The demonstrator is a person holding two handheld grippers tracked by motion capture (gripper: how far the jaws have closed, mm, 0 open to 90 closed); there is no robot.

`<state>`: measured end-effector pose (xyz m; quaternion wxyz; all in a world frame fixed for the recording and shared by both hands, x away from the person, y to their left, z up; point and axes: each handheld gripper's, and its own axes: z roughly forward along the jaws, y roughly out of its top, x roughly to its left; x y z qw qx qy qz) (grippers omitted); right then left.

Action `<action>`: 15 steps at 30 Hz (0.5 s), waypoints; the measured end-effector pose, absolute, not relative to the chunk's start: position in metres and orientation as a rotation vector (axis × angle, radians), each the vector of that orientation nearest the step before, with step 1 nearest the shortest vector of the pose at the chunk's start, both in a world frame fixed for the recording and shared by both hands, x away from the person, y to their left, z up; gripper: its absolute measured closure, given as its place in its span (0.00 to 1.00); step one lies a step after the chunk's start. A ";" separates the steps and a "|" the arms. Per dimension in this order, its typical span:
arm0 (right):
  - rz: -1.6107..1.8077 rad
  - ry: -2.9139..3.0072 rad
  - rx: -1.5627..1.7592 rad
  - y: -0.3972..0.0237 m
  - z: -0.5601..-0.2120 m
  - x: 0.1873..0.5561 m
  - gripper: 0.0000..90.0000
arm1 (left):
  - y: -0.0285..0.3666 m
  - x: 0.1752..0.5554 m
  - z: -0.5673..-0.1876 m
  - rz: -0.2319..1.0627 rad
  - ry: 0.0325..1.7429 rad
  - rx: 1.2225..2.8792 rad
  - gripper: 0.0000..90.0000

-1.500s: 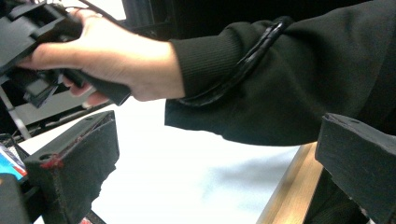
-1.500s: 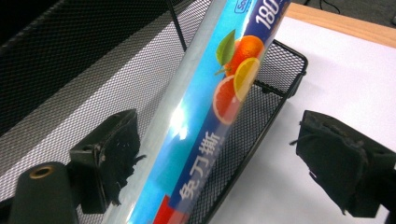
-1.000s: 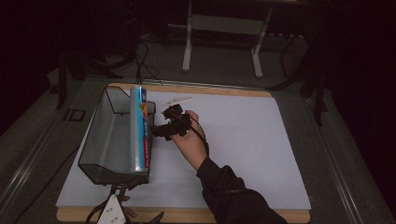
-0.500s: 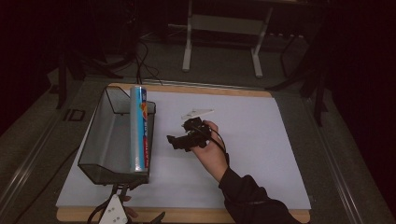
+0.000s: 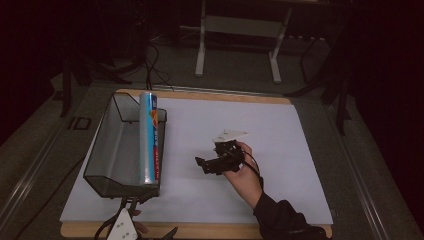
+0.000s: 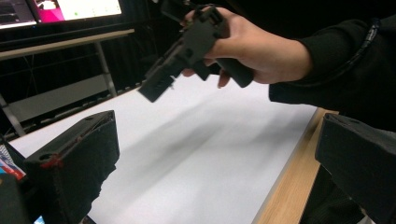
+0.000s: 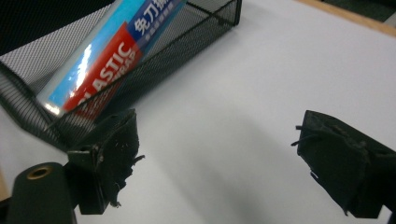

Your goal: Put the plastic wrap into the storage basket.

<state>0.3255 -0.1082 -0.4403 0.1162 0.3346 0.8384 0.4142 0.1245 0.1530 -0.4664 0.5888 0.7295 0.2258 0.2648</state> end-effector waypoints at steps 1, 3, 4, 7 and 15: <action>1.206 2.452 0.978 -0.111 -0.442 0.324 0.14 | 0.153 0.124 -0.466 0.618 0.526 1.699 0.01; 1.196 2.453 0.984 -0.119 -0.445 0.322 0.14 | 0.152 0.124 -0.466 0.616 0.526 1.700 0.01; 1.187 2.454 0.992 -0.122 -0.447 0.321 0.14 | 0.152 0.124 -0.466 0.617 0.526 1.700 0.01; 1.172 2.453 1.007 -0.133 -0.451 0.318 0.14 | 0.152 0.125 -0.467 0.617 0.525 1.702 0.01; 1.164 2.449 1.021 -0.153 -0.462 0.305 0.14 | 0.152 0.125 -0.467 0.618 0.525 1.704 0.01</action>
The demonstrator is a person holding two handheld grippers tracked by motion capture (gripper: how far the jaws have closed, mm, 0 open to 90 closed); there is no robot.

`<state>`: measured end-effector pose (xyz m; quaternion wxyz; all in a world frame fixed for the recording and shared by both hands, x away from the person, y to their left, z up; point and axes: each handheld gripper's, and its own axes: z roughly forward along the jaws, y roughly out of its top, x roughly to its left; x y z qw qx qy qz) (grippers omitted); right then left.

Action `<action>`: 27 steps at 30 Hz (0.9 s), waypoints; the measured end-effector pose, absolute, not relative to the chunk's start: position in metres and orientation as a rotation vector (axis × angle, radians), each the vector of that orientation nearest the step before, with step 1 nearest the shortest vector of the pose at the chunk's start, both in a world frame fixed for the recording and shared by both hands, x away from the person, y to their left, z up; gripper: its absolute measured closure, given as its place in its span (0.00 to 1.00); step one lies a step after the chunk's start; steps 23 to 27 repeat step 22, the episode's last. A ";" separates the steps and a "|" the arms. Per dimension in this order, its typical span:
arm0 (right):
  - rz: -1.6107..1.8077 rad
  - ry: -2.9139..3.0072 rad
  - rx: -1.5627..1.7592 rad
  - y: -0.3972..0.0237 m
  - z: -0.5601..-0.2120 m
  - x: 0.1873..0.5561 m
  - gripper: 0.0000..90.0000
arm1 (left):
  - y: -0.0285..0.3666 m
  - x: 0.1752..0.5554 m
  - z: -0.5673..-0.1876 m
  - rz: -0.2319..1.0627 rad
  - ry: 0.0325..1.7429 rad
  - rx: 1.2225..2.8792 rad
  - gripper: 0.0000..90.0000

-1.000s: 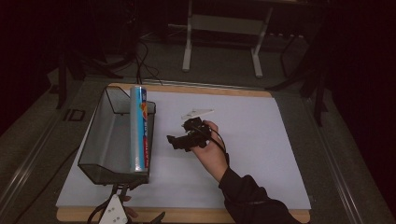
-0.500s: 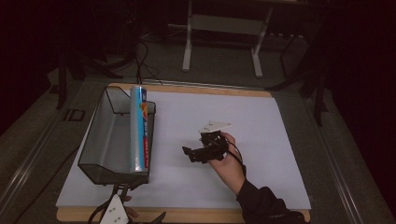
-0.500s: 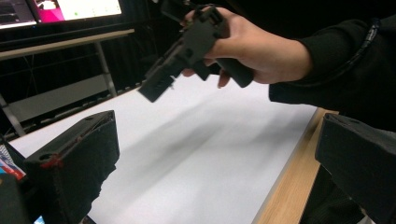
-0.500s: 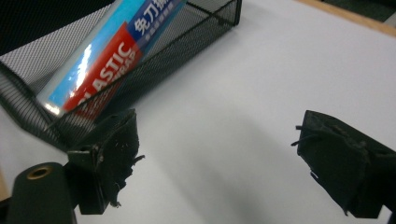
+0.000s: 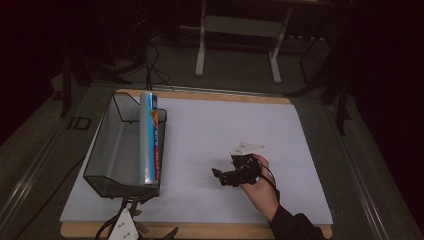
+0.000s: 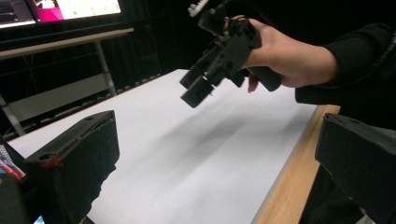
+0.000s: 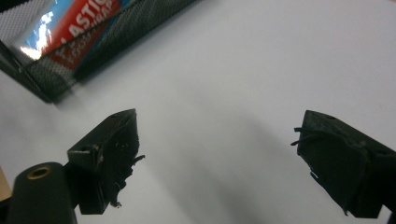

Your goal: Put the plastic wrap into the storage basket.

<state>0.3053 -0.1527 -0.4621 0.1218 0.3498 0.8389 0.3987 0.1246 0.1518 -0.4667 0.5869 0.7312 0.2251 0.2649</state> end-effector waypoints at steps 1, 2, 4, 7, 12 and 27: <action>1.170 2.447 1.015 -0.155 -0.464 0.303 0.14 | 0.152 0.125 -0.467 0.617 0.525 1.705 0.01; 1.168 2.445 1.014 -0.157 -0.465 0.301 0.14 | 0.152 0.125 -0.467 0.618 0.525 1.704 0.01; 1.159 2.430 1.003 -0.163 -0.468 0.297 0.14 | 0.152 0.125 -0.467 0.618 0.524 1.706 0.01; 1.156 2.413 0.994 -0.168 -0.473 0.290 0.14 | 0.152 0.125 -0.467 0.617 0.524 1.706 0.01; 1.152 2.403 0.981 -0.172 -0.476 0.286 0.14 | 0.152 0.124 -0.467 0.616 0.520 1.707 0.01; 1.190 2.348 0.951 -0.175 -0.473 0.288 0.14 | 0.154 0.125 -0.467 0.616 0.522 1.710 0.01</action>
